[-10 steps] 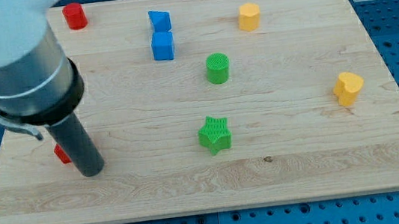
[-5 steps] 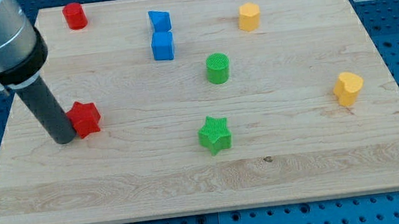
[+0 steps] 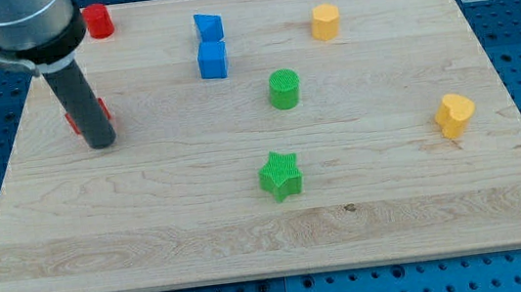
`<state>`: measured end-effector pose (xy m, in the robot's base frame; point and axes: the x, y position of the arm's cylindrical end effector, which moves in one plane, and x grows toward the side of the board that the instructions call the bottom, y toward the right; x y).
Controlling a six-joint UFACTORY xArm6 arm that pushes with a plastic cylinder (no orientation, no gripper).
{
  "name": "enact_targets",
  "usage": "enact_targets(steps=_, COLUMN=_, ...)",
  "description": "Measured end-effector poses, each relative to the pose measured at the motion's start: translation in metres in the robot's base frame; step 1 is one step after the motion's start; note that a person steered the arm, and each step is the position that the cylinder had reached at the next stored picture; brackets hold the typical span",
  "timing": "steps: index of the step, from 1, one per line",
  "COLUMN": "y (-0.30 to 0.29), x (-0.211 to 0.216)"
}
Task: Slide red star below to the red circle
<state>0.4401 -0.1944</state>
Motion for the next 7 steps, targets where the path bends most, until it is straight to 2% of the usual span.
enact_targets(steps=2, y=-0.02, x=-0.012)
enact_targets(steps=4, y=-0.028, x=-0.005)
enact_targets(steps=6, y=-0.012, x=-0.046)
enact_targets(steps=7, y=-0.022, x=-0.036)
